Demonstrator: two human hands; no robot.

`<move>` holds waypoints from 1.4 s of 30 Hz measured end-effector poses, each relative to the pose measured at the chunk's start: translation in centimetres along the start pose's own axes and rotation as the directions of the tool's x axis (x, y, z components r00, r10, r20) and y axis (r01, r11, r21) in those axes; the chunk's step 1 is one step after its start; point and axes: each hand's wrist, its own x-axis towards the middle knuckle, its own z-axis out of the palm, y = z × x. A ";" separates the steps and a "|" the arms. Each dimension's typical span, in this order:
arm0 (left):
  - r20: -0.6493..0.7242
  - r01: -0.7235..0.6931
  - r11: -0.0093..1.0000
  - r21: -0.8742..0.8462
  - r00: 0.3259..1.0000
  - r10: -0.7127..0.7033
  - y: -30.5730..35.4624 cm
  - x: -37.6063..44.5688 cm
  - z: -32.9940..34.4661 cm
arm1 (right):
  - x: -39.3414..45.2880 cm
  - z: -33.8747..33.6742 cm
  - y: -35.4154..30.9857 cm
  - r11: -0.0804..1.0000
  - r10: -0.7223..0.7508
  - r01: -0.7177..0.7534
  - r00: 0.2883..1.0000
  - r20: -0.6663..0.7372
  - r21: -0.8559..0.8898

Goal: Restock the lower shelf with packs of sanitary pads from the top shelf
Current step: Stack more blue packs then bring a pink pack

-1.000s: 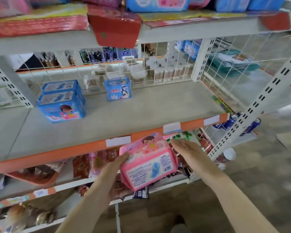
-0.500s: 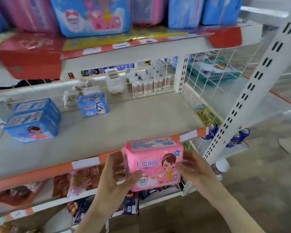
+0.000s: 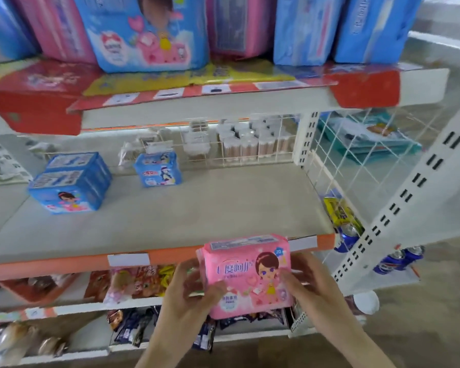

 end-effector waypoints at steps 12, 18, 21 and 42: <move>-0.056 -0.040 0.995 -0.095 0.998 0.035 -0.3 6.1 -3.5 | 6.5 5.2 -2.0 0.996 -0.076 0.074 0.995 -0.059 -0.042; 0.110 -0.056 0.998 0.039 0.993 0.052 -0.9 11.7 -3.2 | 9.1 5.0 -2.8 0.996 -0.034 0.019 0.985 -0.169 -0.092; 0.180 -0.074 0.997 0.032 0.981 0.067 -0.4 14.0 -3.2 | 10.9 5.2 -4.0 0.996 -0.018 -0.005 0.963 -0.267 -0.085; 0.139 0.010 0.985 0.170 0.990 -0.034 -0.1 28.2 -2.3 | 26.3 3.9 -2.0 0.933 -0.140 0.080 0.979 -0.148 -0.350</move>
